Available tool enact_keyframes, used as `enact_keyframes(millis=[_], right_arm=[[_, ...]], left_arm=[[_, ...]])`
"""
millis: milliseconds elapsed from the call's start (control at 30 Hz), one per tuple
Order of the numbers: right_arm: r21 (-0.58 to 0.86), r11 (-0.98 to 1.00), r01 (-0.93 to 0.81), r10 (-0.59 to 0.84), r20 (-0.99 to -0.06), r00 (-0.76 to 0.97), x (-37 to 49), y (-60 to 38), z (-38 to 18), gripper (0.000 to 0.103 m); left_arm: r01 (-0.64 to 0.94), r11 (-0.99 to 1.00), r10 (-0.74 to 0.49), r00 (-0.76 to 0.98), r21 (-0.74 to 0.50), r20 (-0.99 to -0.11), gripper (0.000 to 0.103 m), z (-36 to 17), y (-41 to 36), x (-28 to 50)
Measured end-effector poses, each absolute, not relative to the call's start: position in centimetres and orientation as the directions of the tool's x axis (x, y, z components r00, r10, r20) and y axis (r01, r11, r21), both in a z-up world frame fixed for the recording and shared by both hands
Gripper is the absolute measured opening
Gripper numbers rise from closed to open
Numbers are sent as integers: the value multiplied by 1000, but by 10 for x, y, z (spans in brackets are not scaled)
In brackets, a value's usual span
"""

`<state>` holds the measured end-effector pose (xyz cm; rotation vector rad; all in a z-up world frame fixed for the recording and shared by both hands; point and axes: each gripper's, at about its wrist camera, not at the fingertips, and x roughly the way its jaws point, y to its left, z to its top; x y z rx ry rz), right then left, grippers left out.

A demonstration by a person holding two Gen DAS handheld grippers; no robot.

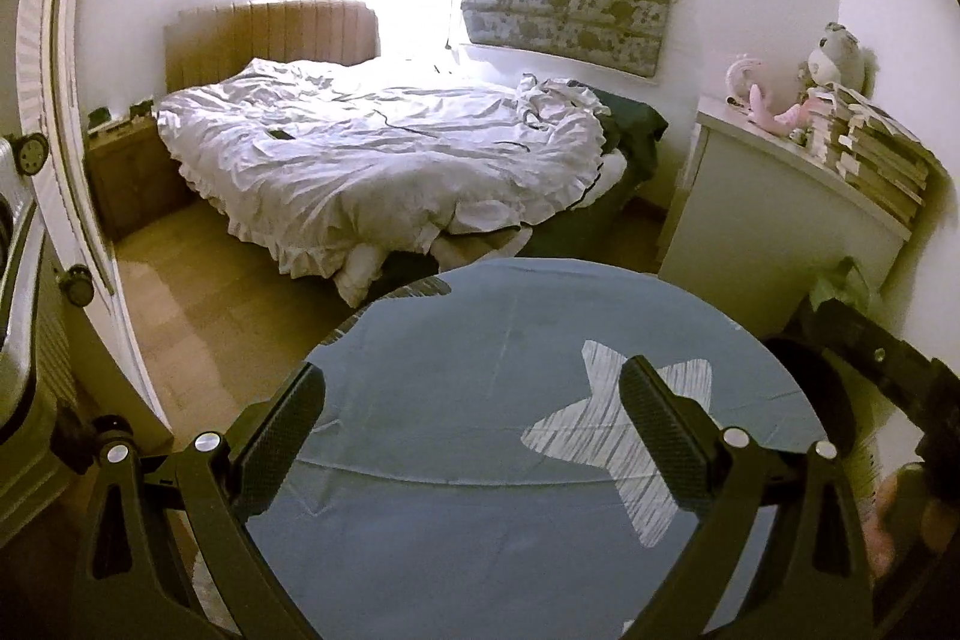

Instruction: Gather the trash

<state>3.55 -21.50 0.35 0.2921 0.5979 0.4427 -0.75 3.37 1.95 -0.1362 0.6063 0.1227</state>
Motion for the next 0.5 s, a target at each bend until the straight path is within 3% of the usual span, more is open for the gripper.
enact_keyframes(millis=[500], right_arm=[[393, 866, -309, 480, -481, 734, 29, -224, -5, 96]], left_arm=[[-162, 983, 84, 823, -90, -561, 98, 25, 33, -12]])
